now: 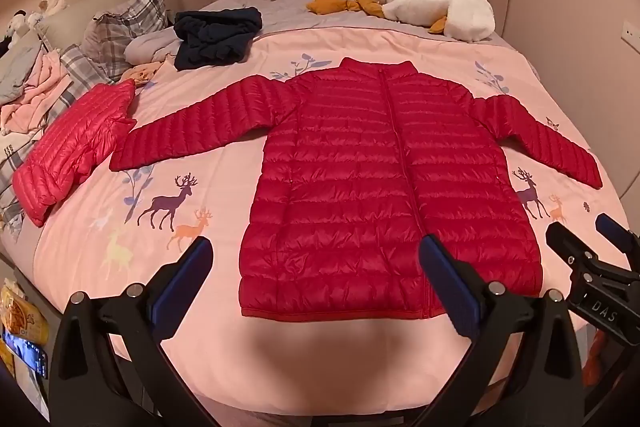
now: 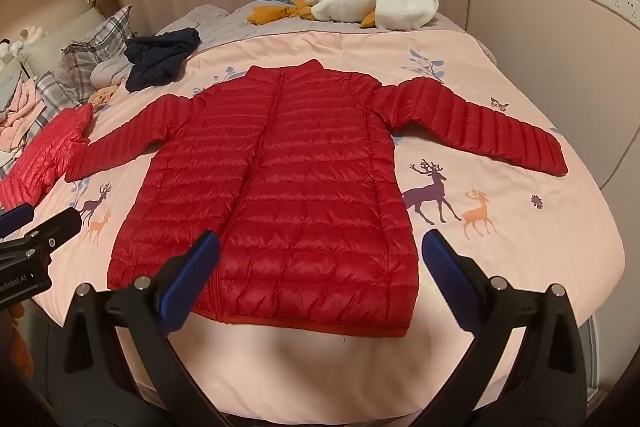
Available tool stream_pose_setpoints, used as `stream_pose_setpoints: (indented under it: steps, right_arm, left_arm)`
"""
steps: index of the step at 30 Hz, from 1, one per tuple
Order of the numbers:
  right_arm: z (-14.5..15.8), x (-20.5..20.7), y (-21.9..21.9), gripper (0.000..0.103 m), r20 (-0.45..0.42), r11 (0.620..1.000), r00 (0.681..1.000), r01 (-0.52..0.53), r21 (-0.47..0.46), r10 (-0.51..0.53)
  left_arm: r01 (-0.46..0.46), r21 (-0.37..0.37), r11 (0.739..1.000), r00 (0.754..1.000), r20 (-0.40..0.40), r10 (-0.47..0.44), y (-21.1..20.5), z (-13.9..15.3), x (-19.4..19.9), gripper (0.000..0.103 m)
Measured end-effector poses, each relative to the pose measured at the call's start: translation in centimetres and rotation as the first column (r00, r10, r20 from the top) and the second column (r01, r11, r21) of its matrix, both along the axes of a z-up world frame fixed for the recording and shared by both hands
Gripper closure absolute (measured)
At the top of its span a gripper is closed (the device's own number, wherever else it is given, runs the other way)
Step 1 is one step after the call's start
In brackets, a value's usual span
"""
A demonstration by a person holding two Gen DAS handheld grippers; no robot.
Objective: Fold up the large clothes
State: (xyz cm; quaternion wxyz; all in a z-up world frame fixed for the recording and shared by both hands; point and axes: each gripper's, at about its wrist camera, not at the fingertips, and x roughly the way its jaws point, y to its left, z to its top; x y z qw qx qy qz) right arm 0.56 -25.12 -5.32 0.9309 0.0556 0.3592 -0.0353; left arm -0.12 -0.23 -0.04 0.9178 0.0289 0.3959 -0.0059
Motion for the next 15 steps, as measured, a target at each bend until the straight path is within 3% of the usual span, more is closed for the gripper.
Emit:
stream_pose_setpoints:
  steps: [15]
  right_arm:
    - [-0.07,0.14,0.4,0.002,-0.006,1.0,1.0,-0.004,-0.005,0.004]
  left_arm:
    - [0.006,-0.005,1.0,1.0,-0.005,-0.006,0.34,-0.34,0.09,0.001]
